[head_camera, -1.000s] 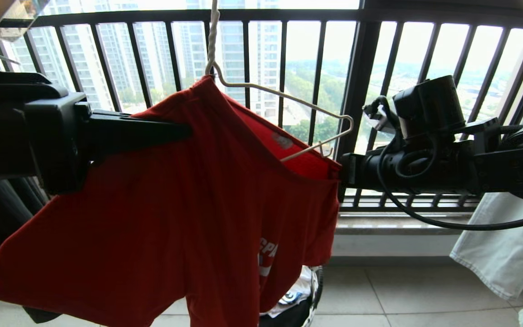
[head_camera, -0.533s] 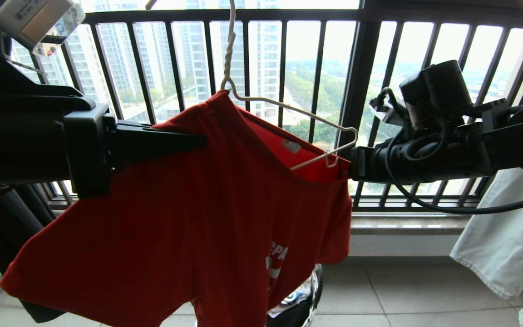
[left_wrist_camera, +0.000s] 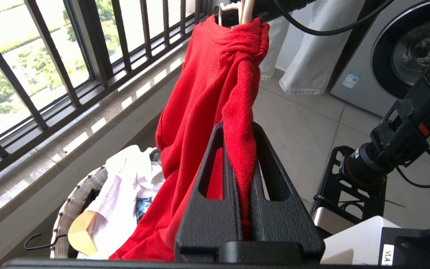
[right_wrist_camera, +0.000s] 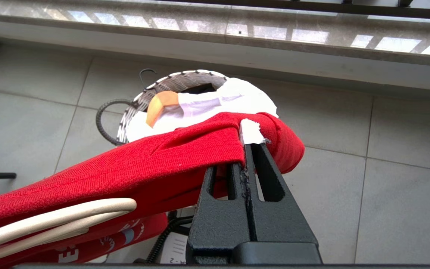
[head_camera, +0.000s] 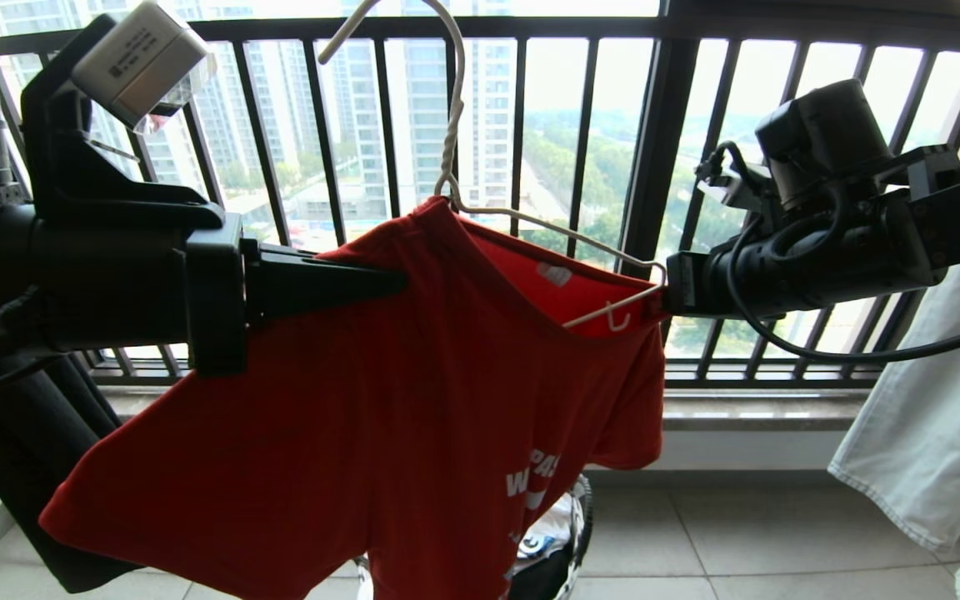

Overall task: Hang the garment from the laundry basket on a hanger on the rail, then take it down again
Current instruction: Hang the clothes on the clothes rack

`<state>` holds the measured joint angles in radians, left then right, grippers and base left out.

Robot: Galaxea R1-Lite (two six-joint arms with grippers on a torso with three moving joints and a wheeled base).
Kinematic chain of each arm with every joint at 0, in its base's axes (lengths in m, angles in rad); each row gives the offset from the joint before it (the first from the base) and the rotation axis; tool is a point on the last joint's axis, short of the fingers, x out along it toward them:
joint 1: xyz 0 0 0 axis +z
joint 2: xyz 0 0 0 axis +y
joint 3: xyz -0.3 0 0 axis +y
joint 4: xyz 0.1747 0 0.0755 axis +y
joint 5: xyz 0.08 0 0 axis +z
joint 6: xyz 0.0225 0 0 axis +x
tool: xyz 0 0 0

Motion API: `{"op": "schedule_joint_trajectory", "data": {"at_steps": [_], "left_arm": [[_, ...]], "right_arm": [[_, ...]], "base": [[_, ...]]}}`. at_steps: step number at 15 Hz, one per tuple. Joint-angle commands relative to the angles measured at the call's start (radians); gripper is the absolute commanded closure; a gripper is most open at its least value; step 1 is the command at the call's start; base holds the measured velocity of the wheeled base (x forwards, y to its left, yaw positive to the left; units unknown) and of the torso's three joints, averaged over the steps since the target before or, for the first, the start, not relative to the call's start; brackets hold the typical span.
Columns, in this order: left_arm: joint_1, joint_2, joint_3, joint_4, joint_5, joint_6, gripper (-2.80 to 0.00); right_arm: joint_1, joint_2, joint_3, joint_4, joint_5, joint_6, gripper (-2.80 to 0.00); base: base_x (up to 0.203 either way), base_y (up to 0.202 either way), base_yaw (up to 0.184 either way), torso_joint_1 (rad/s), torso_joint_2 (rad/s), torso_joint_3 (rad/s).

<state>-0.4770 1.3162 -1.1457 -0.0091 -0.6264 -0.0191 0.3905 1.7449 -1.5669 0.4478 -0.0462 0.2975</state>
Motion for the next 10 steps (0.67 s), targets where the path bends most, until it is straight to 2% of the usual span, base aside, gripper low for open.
{"op": "schedule_joint_trajectory", "data": {"at_steps": [1, 5, 10], "left_arm": [[0.0, 0.006, 0.0, 0.001, -0.003, -0.001, 0.0], [-0.011, 0.032, 0.011, 0.002, -0.001, 0.051, 0.0], [-0.012, 0.09, 0.005, -0.001, 0.002, 0.057, 0.0]], "right_arm": [[-0.024, 0.001, -0.01, 0.023, 0.003, -0.01, 0.0], [-0.041, -0.002, -0.037, 0.062, 0.011, -0.025, 0.0], [-0.04, -0.001, -0.121, 0.181, 0.011, -0.031, 0.0]], "base": [[0.0, 0.0, 0.0, 0.0, 0.0, 0.0], [0.0, 0.0, 0.0, 0.0, 0.0, 0.0], [0.0, 0.0, 0.0, 0.0, 0.0, 0.0]]}}
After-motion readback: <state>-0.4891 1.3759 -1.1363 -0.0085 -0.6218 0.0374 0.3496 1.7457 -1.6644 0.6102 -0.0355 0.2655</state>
